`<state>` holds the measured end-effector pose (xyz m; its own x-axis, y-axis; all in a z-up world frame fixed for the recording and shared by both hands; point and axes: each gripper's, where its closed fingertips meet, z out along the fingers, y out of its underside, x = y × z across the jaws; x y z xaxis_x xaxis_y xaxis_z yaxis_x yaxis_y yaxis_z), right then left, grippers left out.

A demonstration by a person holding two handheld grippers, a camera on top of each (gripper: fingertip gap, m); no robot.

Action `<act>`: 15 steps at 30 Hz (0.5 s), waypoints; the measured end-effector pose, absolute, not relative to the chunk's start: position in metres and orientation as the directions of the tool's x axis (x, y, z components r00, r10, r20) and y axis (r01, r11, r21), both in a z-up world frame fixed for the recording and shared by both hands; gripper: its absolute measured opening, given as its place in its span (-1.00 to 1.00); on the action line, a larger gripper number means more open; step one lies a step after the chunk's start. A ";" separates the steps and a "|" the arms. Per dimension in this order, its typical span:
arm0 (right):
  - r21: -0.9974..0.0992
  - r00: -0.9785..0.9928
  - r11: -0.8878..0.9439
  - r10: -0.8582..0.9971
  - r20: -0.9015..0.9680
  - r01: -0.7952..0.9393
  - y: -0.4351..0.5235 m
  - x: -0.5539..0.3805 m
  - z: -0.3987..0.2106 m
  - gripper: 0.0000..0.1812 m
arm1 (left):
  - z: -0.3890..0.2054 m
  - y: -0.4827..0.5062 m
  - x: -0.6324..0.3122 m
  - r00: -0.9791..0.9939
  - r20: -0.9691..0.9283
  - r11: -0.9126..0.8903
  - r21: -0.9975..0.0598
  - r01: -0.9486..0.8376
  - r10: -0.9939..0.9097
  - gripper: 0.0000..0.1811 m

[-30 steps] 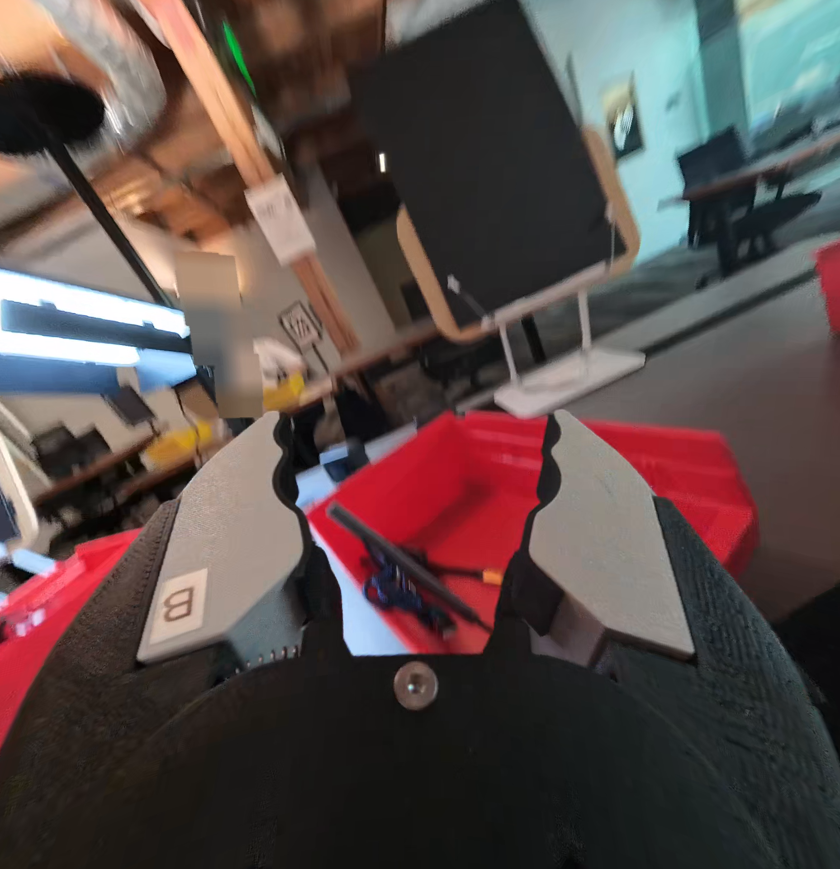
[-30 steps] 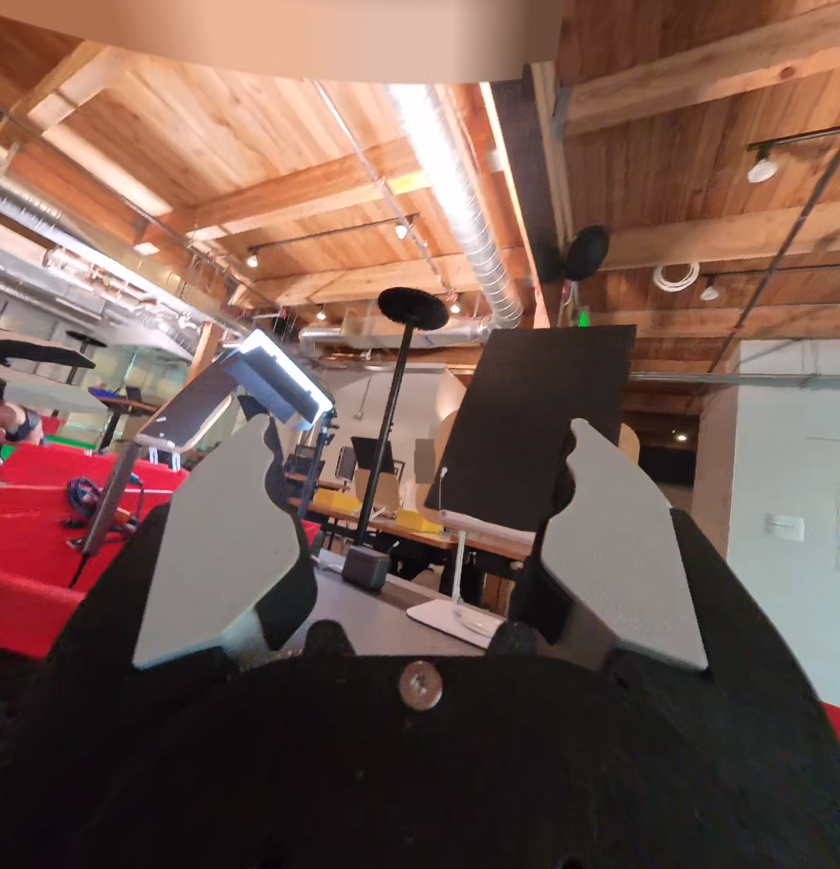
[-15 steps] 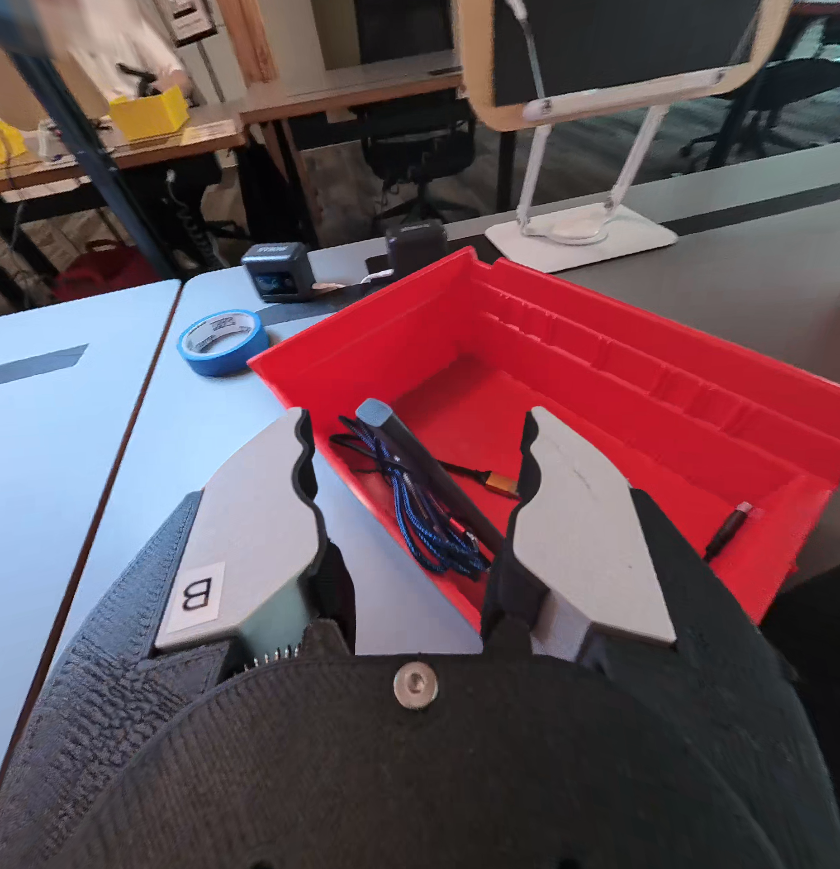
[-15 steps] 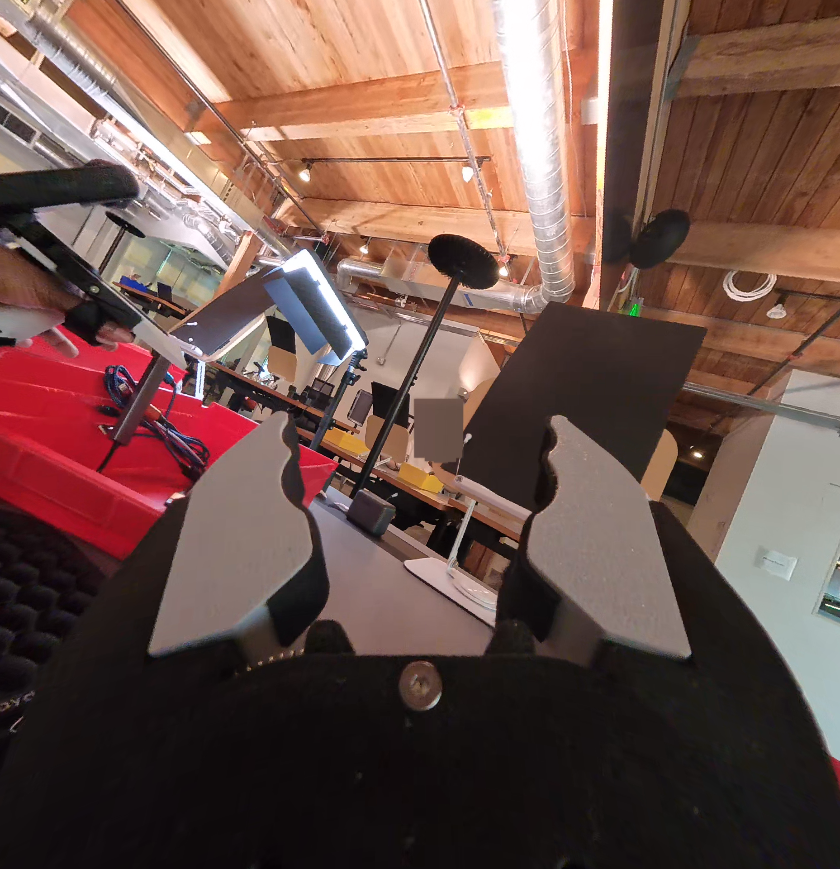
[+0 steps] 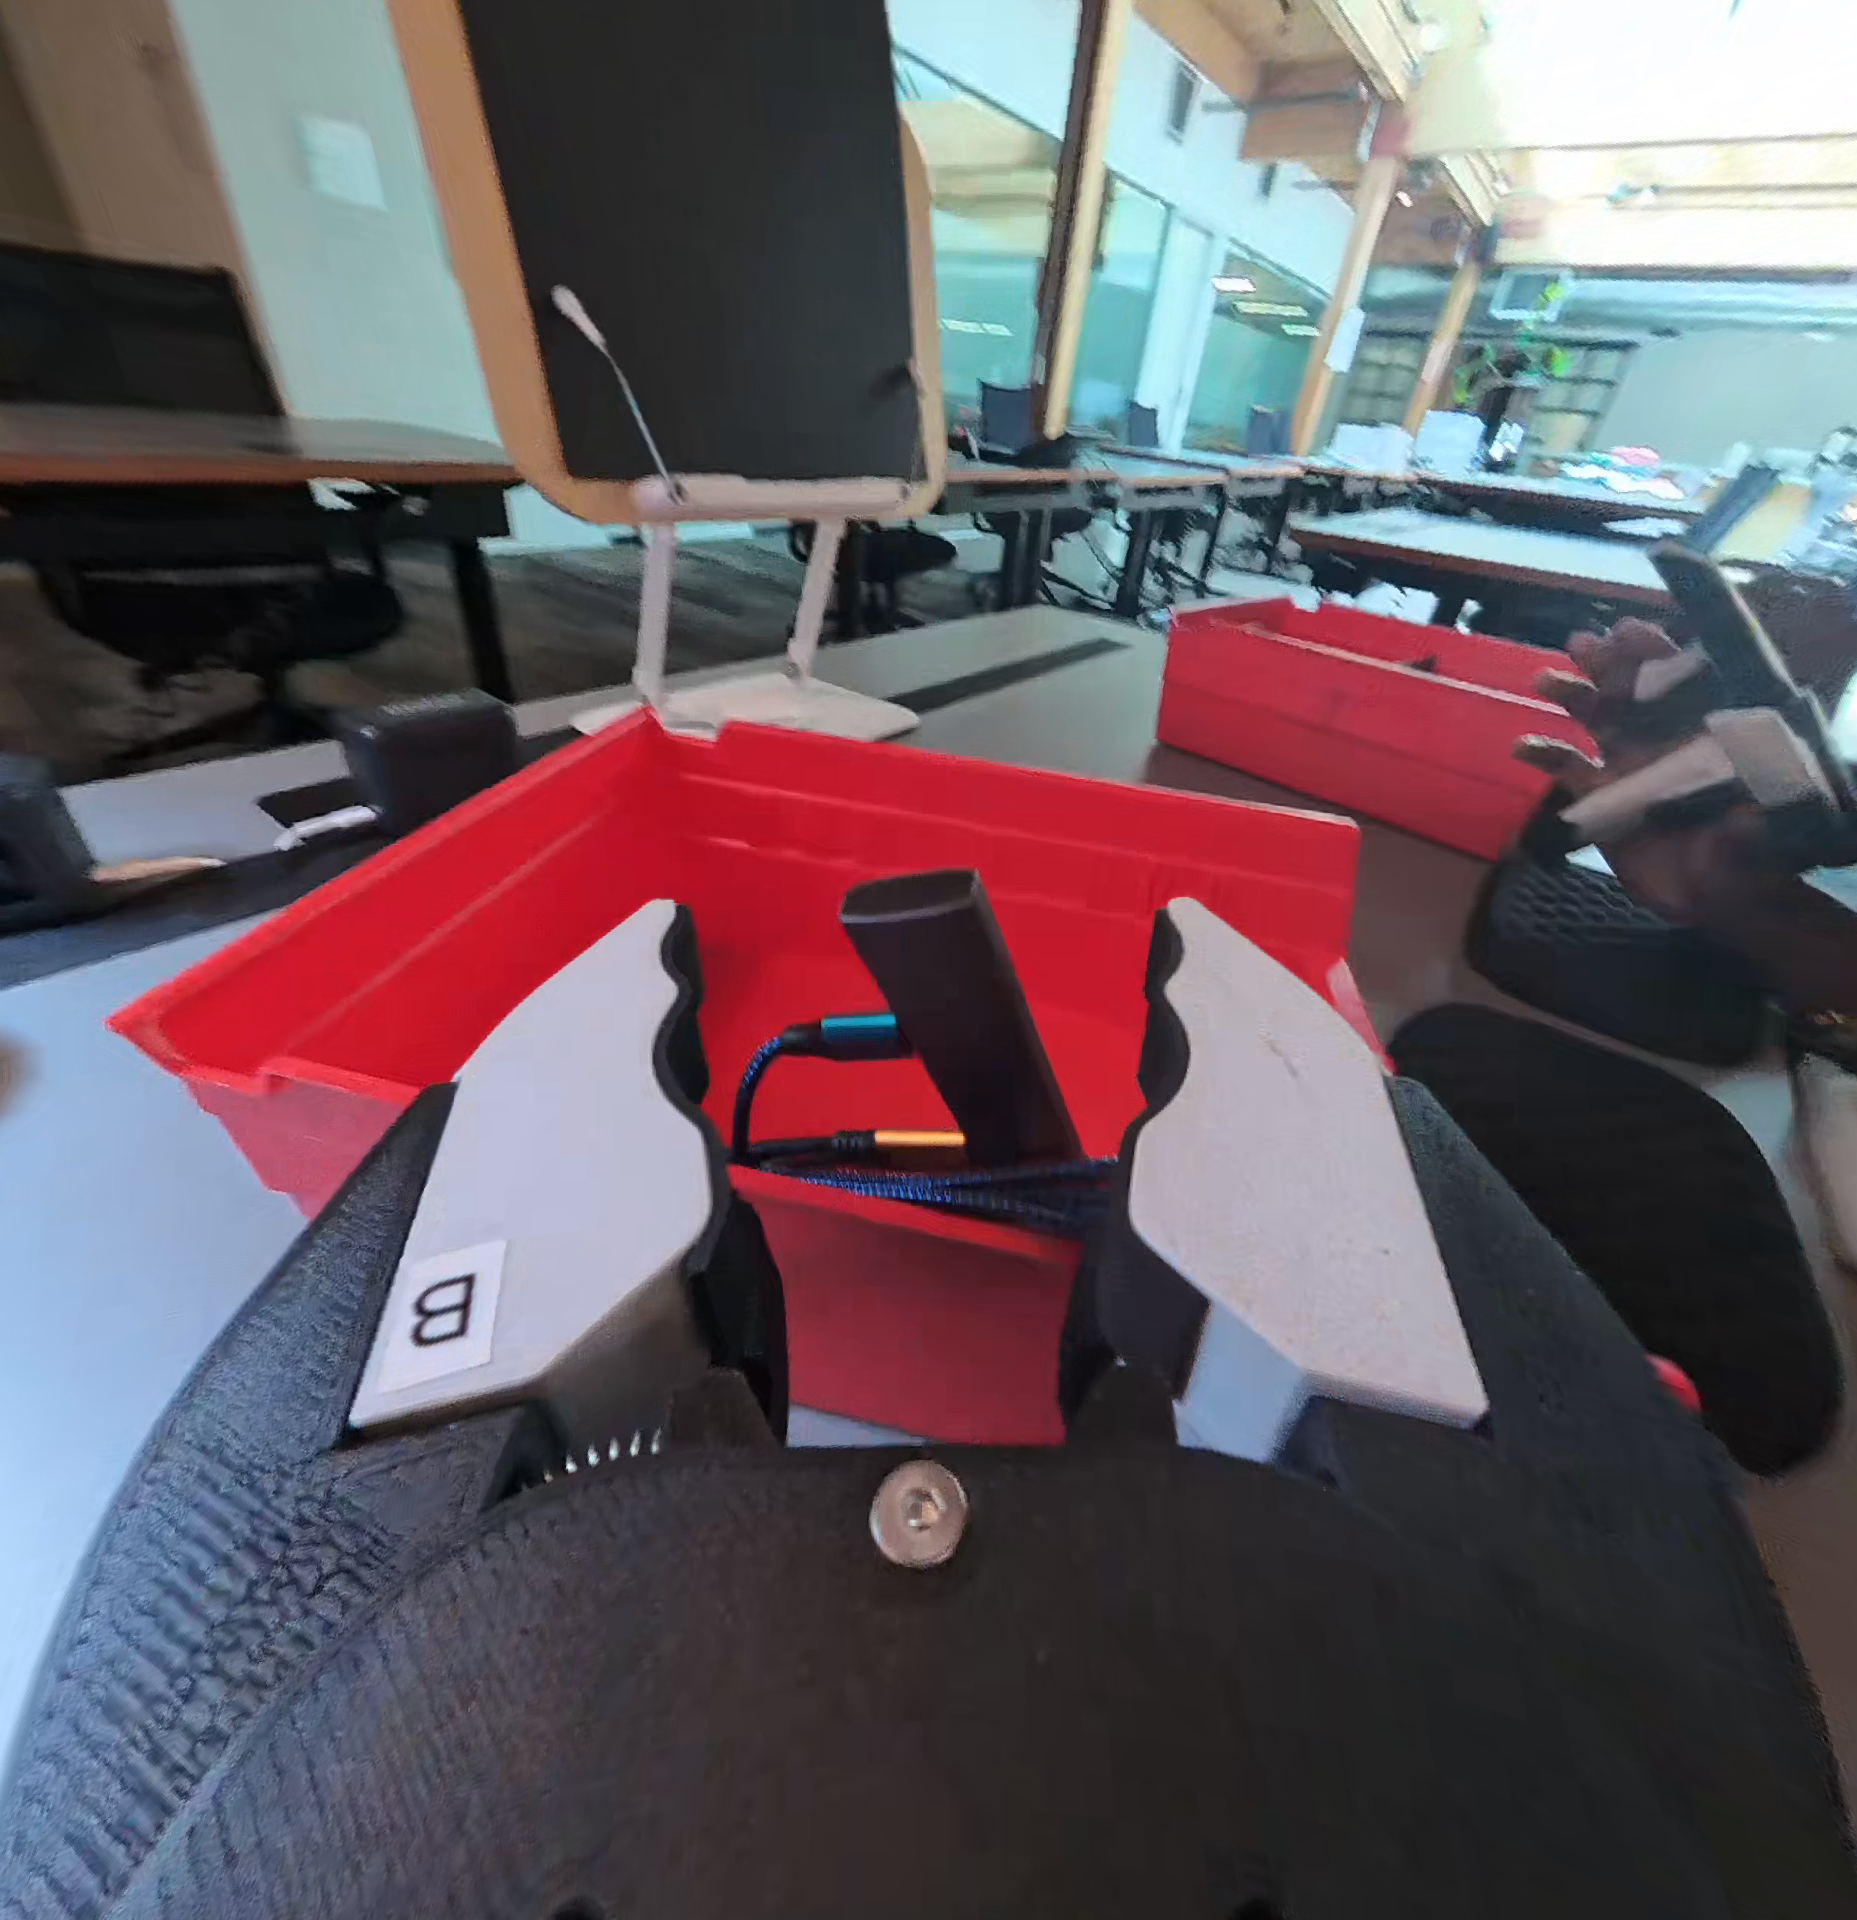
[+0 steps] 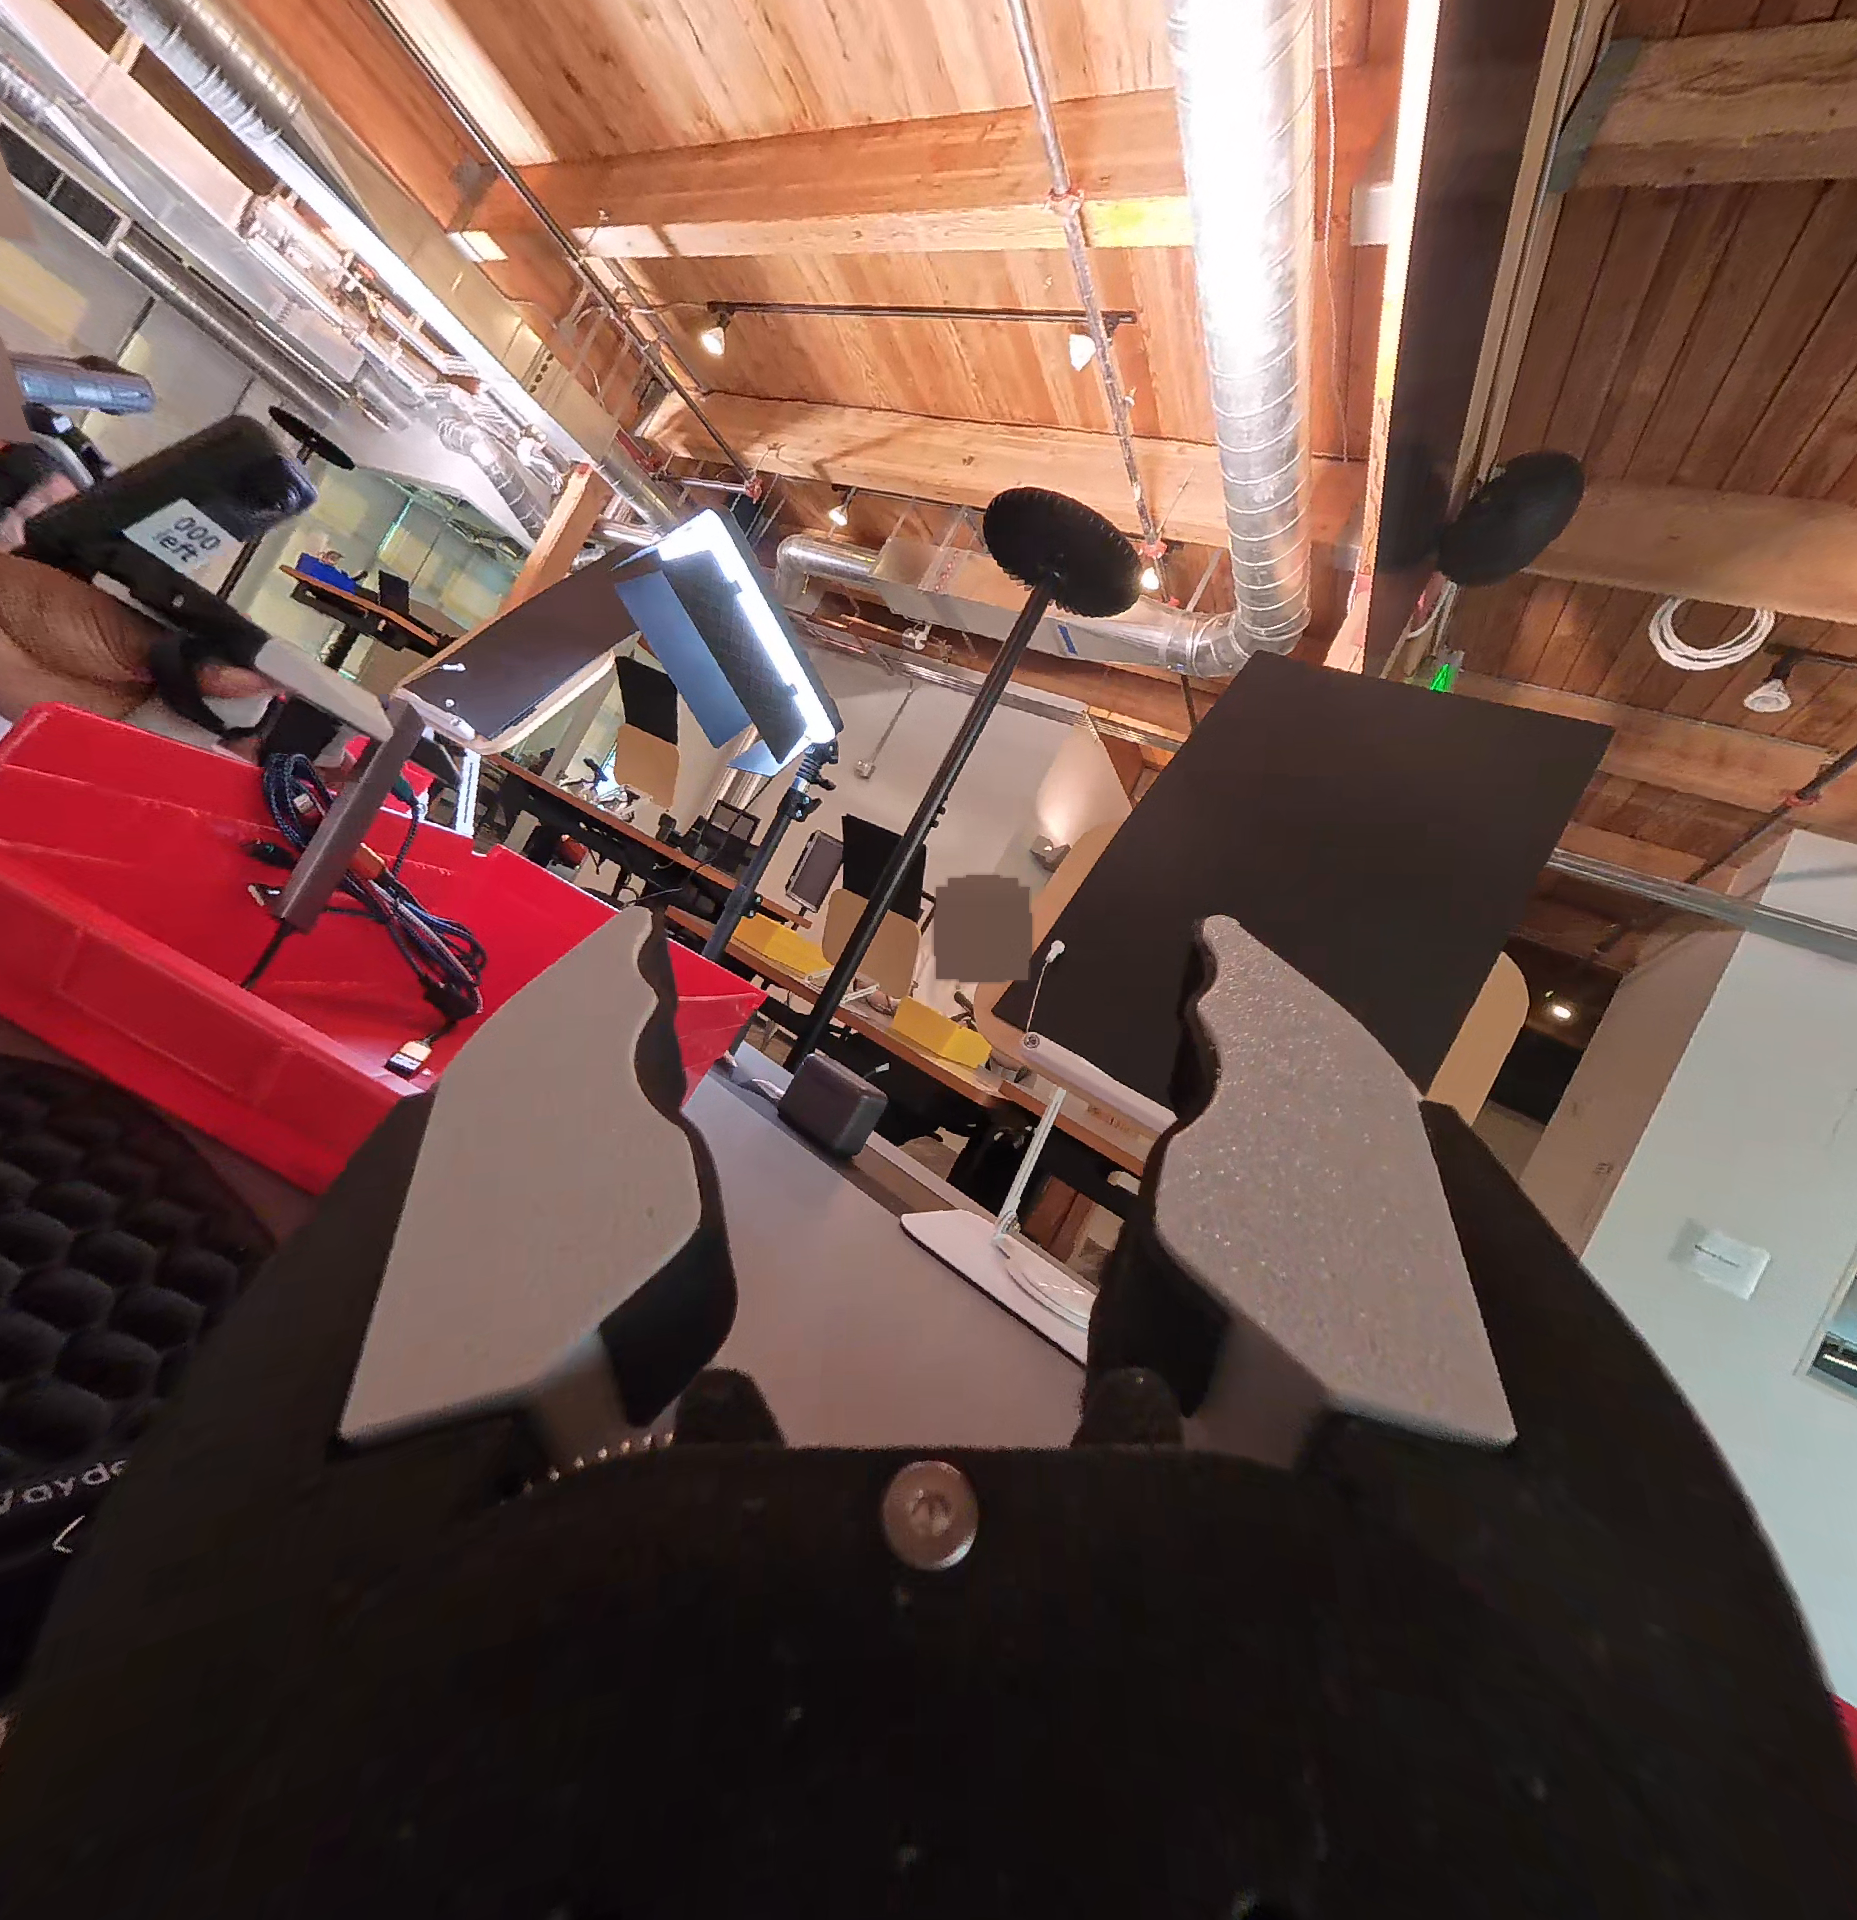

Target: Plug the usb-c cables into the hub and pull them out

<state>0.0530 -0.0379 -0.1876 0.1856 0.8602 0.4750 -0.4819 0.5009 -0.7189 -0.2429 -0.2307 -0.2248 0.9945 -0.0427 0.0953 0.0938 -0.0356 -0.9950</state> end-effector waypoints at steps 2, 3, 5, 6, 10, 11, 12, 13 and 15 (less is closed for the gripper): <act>-0.723 0.182 0.498 0.862 0.474 -0.479 -0.038 0.052 -0.188 0.01 | -0.235 -0.229 -0.239 0.990 0.103 -0.083 -0.992 0.095 -0.092 -0.27; -0.724 0.180 0.499 0.861 0.475 -0.477 -0.038 0.052 -0.189 0.00 | -0.238 -0.228 -0.239 0.989 0.113 -0.093 -0.990 0.104 -0.097 -0.44; -0.725 0.176 0.503 0.858 0.482 -0.471 -0.039 0.051 -0.190 -0.01 | -0.235 -0.228 -0.237 0.983 0.138 -0.070 -0.989 0.130 -0.120 -0.68; -0.725 0.175 0.507 0.856 0.487 -0.466 -0.039 0.050 -0.191 -0.01 | -0.230 -0.229 -0.236 0.982 0.144 -0.044 -0.989 0.139 -0.126 -0.71; -0.724 0.168 0.530 0.842 0.513 -0.442 -0.041 0.047 -0.196 -0.02 | -0.223 -0.226 -0.239 0.995 0.102 -0.066 -0.993 0.101 -0.010 -0.73; -0.721 0.169 0.537 0.837 0.520 -0.438 -0.042 0.046 -0.196 -0.02 | -0.220 -0.225 -0.236 0.998 0.061 -0.080 -0.995 0.062 0.011 -0.73; -0.718 0.170 0.543 0.833 0.527 -0.435 -0.042 0.046 -0.197 -0.02 | -0.213 -0.223 -0.232 1.000 0.003 -0.083 -0.997 0.005 0.023 -0.73; -0.716 0.171 0.548 0.829 0.532 -0.433 -0.043 0.045 -0.197 -0.02 | -0.205 -0.222 -0.227 0.998 -0.059 -0.080 -0.995 -0.056 0.033 -0.73; -0.715 0.169 0.554 0.825 0.539 -0.426 -0.043 0.045 -0.199 -0.03 | -0.185 -0.219 -0.216 0.986 -0.163 -0.057 -0.985 -0.160 0.045 -0.73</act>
<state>0.0447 -0.0434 -0.1986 0.1687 0.8250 0.5393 -0.4262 0.5545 -0.7148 -0.2160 -0.2194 -0.1854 0.9856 0.0451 -0.1630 -0.1604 -0.0566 -0.9854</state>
